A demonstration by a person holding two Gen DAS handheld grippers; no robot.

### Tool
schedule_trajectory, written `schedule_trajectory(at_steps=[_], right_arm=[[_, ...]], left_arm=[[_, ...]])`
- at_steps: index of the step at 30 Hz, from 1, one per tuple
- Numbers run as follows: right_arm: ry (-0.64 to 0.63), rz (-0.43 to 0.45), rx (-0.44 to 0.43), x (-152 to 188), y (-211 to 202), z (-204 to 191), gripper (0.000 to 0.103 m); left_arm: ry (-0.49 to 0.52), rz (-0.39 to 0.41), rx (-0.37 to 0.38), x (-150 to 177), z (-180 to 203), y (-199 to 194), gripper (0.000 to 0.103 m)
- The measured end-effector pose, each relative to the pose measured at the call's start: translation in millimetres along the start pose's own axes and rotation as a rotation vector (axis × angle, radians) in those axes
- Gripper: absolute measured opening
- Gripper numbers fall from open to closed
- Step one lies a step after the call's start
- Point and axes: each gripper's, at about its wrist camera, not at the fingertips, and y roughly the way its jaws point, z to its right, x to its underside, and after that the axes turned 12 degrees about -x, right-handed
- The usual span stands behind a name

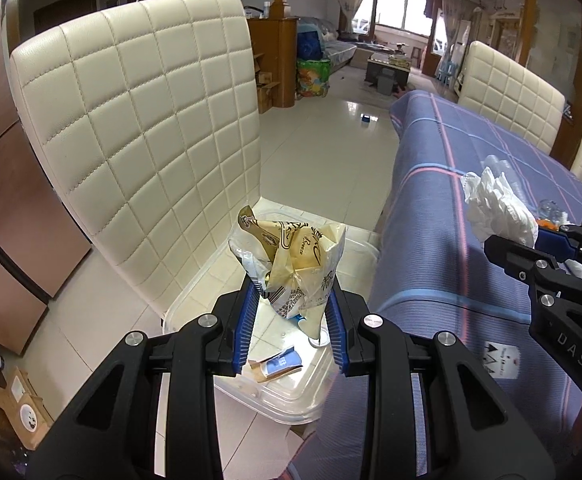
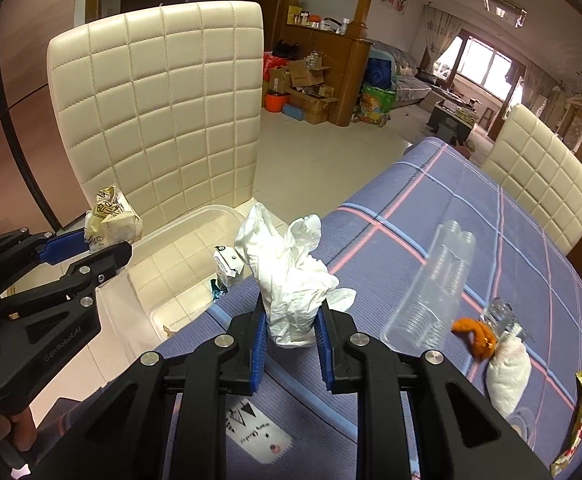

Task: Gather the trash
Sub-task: 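Open the left gripper to drop the bag while the right drops the glove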

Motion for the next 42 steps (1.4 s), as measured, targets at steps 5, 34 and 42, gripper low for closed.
schedule_trajectory(at_steps=[5, 34, 42], right_arm=[[0.005, 0.000, -0.021, -4.4, 7.4, 0.5, 0.021], [0.014, -0.029, -0.035, -6.6, 25.3, 7.3, 0.021], [-0.012, -0.037, -0.047, -8.7, 27.5, -5.5, 0.021]], left_arm=[[-0.002, -0.025, -0.002, -2.3, -0.1, 12.8, 0.033], [-0.113, -0.107, -0.002, -3.5, -20.8, 37.5, 0.089], [-0.120, -0.104, -0.033, 4.1, -34.6, 35.7, 0.089]])
